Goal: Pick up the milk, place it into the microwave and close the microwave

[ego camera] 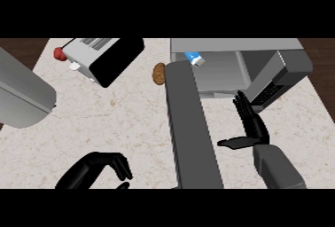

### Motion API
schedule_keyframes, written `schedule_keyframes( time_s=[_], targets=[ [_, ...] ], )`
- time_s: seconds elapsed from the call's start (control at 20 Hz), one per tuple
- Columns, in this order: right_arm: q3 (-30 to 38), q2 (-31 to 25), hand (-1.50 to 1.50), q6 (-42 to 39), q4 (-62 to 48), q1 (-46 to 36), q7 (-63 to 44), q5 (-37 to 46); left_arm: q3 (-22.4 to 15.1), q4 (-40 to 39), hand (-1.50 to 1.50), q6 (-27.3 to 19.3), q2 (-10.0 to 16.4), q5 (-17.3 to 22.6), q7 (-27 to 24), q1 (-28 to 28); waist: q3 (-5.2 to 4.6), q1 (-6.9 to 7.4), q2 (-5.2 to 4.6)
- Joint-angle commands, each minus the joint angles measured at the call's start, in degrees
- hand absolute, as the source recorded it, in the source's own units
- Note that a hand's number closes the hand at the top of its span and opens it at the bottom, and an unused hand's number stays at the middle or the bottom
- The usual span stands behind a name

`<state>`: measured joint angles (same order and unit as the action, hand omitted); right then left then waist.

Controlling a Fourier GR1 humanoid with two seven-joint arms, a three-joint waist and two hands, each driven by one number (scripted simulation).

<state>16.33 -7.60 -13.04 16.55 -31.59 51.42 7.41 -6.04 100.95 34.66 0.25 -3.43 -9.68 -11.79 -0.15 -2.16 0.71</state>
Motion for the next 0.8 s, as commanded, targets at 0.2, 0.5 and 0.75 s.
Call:
schedule_keyframes(
  time_s=[0.2, 0.5, 0.75],
  targets=[
    [-1.15, -2.03, -1.50, -4.89, 12.99, 17.04, 3.33, -2.76, -2.32, -10.04, 1.50, -3.27, 0.22, -7.92, -2.38, 7.80, -0.09, -1.00, 0.03],
    [-1.82, -6.86, -1.50, -11.21, 27.54, 29.43, 0.72, -6.66, -8.40, -17.74, 1.50, -7.96, -0.24, -11.93, -5.52, 13.05, -0.14, -1.25, -0.15],
    [-1.67, -10.01, -1.50, -16.93, 39.92, 40.37, -1.10, -11.94, -15.30, -21.18, 1.50, -15.60, -0.25, -13.10, -8.94, 15.35, -0.07, -0.44, -0.32]
  ],
)
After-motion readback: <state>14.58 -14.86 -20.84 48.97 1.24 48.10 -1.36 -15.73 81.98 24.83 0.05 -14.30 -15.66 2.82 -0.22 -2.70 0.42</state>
